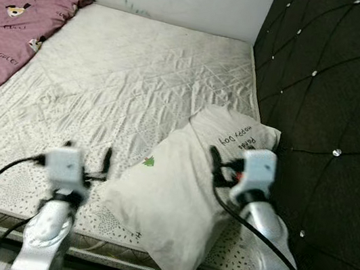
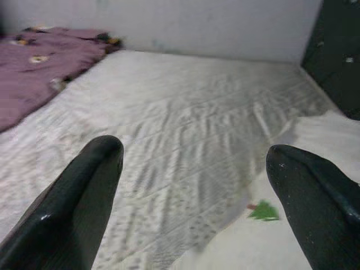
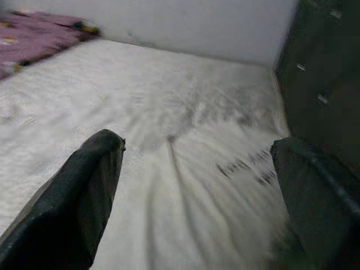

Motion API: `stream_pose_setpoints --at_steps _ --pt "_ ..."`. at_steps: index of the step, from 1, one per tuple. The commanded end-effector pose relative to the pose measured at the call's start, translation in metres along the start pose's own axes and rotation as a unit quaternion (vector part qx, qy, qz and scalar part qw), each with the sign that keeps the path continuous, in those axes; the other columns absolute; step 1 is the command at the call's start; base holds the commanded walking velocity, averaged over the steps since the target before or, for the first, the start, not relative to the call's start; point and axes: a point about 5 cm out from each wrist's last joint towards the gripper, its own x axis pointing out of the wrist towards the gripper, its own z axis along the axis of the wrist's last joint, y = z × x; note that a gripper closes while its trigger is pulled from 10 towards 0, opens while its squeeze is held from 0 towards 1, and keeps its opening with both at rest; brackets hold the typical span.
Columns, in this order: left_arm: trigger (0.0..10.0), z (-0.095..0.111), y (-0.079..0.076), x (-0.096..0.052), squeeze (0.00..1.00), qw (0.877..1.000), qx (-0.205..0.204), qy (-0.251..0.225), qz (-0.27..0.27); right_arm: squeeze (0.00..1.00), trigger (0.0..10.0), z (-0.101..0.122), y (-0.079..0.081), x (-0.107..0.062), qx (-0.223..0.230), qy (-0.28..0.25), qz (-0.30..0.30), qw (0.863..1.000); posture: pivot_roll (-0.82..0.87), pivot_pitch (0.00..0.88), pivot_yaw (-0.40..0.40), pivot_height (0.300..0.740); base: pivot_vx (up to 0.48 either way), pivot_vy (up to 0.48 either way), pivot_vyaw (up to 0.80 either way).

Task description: Clean up the room

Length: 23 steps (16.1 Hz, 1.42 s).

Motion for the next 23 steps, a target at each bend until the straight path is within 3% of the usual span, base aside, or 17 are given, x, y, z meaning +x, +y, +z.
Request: stream_pose_setpoints --at_steps 1,6,9,12,18,23 --pt "10.0 0.005 0.001 -0.001 0.0 1.0 0.002 -0.014 -0.002 0.0 10.0 0.002 -0.007 -0.004 -0.001 -0.008 -0.017 1.0 0.05 0.109 -0.03 0.74 0.0 0.0 0.0" --pt "10.0 0.007 -0.007 0.003 0.0 1.0 0.004 -0.025 -0.008 0.0 10.0 -0.002 -0.008 0.0 0.025 -0.002 -0.034 0.999 0.04 0.092 0.004 0.74 0.0 0.0 -0.1" --pt "10.0 0.013 -0.02 0.012 0.0 0.998 0.012 -0.031 -0.047 0.0 10.0 -0.003 -0.005 -0.001 0.042 -0.014 -0.057 0.997 0.05 0.094 0.043 0.74 0.0 0.0 -0.27" --pt "10.0 0.014 -0.015 0.015 0.0 0.999 0.008 -0.036 -0.025 0.0 10.0 -0.002 0.001 -0.001 0.029 -0.014 -0.034 0.999 0.04 0.097 0.014 0.74 0.0 0.0 0.0" --pt "10.0 0.011 -0.014 0.012 0.0 1.0 0.002 -0.028 -0.012 0.0 10.0 0.0 -0.007 0.007 0.014 -0.018 -0.035 0.999 0.05 0.135 -0.022 0.74 0.0 0.0 0.0" --pt "10.0 0.012 -0.016 0.013 0.0 1.0 0.0 -0.027 -0.013 0.0 10.0 0.001 0.0 0.006 0.021 -0.017 -0.021 0.999 0.05 0.155 -0.033 0.74 0.0 0.0 0.0"
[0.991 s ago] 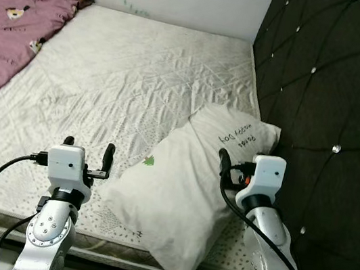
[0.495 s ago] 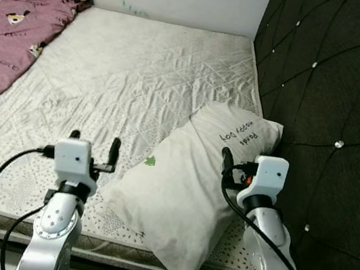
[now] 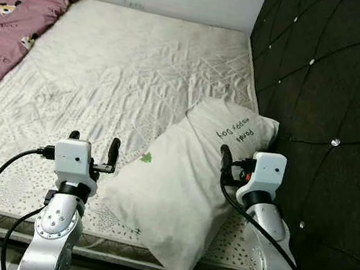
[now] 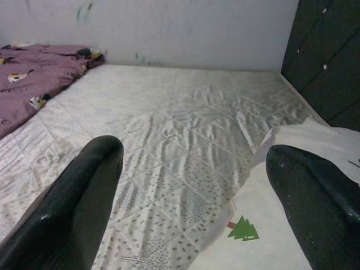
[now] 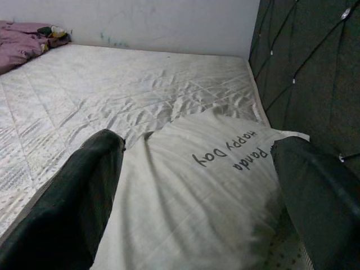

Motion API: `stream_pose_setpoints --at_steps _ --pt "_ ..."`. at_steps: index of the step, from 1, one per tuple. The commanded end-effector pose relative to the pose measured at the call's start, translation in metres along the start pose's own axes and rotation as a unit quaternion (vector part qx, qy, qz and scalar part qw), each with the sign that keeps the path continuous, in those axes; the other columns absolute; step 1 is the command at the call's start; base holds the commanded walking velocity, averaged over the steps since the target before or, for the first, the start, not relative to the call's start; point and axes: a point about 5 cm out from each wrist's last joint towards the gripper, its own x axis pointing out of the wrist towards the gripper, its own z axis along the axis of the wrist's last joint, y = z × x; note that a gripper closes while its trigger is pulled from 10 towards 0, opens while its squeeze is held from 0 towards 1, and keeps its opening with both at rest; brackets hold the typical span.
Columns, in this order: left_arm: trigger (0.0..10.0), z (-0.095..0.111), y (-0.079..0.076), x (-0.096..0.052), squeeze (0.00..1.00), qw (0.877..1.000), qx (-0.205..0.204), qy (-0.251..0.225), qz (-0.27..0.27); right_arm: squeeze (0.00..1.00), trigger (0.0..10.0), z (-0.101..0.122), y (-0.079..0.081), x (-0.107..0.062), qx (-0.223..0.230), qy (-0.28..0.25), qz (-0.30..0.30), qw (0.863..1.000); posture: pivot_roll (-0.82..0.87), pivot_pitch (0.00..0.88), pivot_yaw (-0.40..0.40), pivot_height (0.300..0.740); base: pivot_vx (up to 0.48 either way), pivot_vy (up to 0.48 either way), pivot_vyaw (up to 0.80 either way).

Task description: Clean up the room

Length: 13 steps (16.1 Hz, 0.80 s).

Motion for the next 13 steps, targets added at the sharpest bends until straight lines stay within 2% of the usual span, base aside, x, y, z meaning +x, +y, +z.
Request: stream_pose_setpoints --at_steps 1,5,10,13 --pt "10.0 -0.0023 -0.0007 0.0002 0.0 1.0 0.005 0.012 0.0 0.0 10.0 0.0001 0.0016 -0.0015 0.003 0.0 0.006 1.0 0.05 0.155 -0.033 0.74 0.0 0.0 0.0" --pt "10.0 -0.0049 -0.0014 0.0 0.0 1.0 0.005 0.023 0.006 0.0 10.0 -0.002 0.003 -0.0047 -0.004 0.004 0.016 1.0 0.04 0.166 -0.038 0.74 0.0 0.0 0.0" --pt "10.0 -0.0058 -0.0037 -0.0008 0.0 1.0 0.0 0.028 0.009 0.0 10.0 -0.0025 0.0033 -0.0053 -0.007 0.007 0.026 1.0 0.04 0.162 -0.047 0.675 0.0 0.0 0.0" --pt "10.0 -0.0011 -0.0067 -0.0003 0.0 1.0 0.004 0.011 0.0 0.0 10.0 -0.0027 0.0038 -0.0052 -0.002 0.005 0.03 1.0 0.04 0.162 -0.047 0.656 0.0 0.0 0.0"
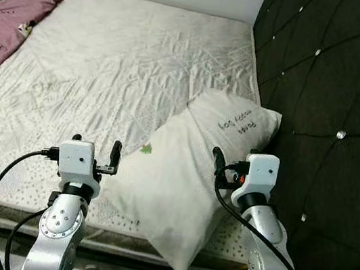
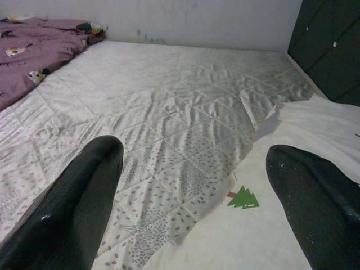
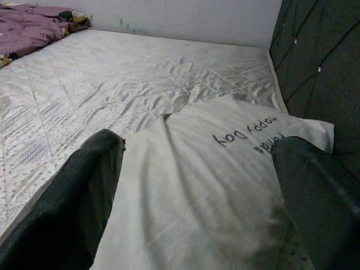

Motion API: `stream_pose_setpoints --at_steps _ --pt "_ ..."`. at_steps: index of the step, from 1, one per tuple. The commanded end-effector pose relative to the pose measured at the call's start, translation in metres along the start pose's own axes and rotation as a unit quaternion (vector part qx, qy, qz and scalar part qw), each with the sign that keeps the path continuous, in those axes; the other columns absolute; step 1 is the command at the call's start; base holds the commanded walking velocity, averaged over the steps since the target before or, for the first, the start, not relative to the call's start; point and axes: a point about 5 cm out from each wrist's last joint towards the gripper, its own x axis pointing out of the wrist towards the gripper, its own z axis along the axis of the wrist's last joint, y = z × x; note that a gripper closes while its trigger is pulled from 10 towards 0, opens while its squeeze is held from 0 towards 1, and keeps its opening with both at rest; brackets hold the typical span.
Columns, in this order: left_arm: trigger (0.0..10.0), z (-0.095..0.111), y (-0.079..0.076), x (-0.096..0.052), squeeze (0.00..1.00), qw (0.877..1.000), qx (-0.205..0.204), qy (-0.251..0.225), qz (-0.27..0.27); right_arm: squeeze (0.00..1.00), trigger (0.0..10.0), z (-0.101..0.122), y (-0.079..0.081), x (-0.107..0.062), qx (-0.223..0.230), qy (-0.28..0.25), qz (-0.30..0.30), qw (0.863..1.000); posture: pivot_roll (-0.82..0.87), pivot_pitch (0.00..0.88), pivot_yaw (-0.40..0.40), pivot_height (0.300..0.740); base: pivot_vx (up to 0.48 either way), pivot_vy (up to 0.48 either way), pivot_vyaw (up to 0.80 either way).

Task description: Clean up the room

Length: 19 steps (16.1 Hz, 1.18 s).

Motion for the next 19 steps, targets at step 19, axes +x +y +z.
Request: stream_pose_setpoints --at_steps 19 --pt "10.0 0.011 0.0032 0.0037 0.0 0.998 0.011 -0.034 0.057 0.0 10.0 -0.0039 0.0002 0.0063 -0.006 0.015 0.025 1.0 0.02 0.172 -0.079 0.58 0.0 0.0 0.0"
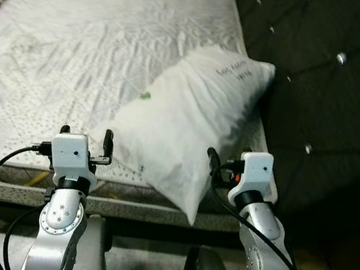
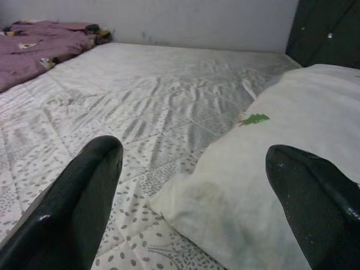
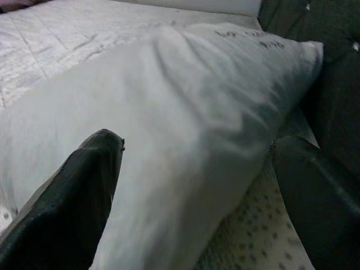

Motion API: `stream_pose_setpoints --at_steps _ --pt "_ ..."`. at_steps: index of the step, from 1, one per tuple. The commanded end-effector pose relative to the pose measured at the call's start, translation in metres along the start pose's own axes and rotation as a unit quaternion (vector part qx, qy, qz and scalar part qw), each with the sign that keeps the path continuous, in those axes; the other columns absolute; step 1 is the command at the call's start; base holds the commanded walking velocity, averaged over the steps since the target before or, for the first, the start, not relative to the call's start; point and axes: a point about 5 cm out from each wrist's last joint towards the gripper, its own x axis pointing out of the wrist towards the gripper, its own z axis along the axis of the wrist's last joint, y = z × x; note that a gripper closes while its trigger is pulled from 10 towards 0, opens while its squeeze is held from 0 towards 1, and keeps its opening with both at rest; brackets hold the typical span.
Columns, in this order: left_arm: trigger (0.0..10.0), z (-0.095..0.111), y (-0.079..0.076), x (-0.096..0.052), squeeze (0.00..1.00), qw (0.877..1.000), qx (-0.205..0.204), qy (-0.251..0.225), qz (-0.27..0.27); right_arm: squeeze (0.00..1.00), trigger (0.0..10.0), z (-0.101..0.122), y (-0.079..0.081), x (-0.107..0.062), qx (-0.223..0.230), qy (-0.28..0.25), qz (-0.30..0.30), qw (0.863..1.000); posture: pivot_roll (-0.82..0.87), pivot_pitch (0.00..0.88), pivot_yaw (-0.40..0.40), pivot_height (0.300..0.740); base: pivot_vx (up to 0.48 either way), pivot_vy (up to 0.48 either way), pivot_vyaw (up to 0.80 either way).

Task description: Clean up the room

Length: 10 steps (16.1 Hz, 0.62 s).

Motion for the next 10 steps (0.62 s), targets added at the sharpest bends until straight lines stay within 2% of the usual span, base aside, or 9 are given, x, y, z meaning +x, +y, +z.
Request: stream_pose_setpoints --at_steps 1,7,8,10 --pt "10.0 -0.0009 -0.0004 -0.0012 0.0 1.0 0.002 0.001 0.004 0.0 10.0 0.0003 -0.0009 0.0006 -0.002 0.0 0.002 1.0 0.02 0.172 -0.079 0.58 0.0 0.0 0.0" --pt "10.0 0.0014 -0.0019 0.0063 0.0 1.0 -0.003 -0.004 0.0 0.0 10.0 -0.001 0.0003 0.005 -0.003 0.004 0.004 1.0 0.03 0.156 -0.079 0.58 0.0 0.0 0.0" --pt "10.0 0.0018 -0.0016 0.0069 0.0 1.0 -0.005 -0.005 0.001 0.0 10.0 -0.0005 0.0007 0.0057 -0.019 0.004 0.007 1.0 0.03 0.156 -0.079 0.58 0.0 0.0 0.0" --pt "10.0 0.0013 -0.0015 0.0062 0.0 1.0 -0.008 -0.005 0.0 0.0 10.0 0.0004 0.0028 0.0062 -0.02 0.0 0.012 1.0 0.03 0.152 -0.078 0.58 0.0 0.0 0.61"
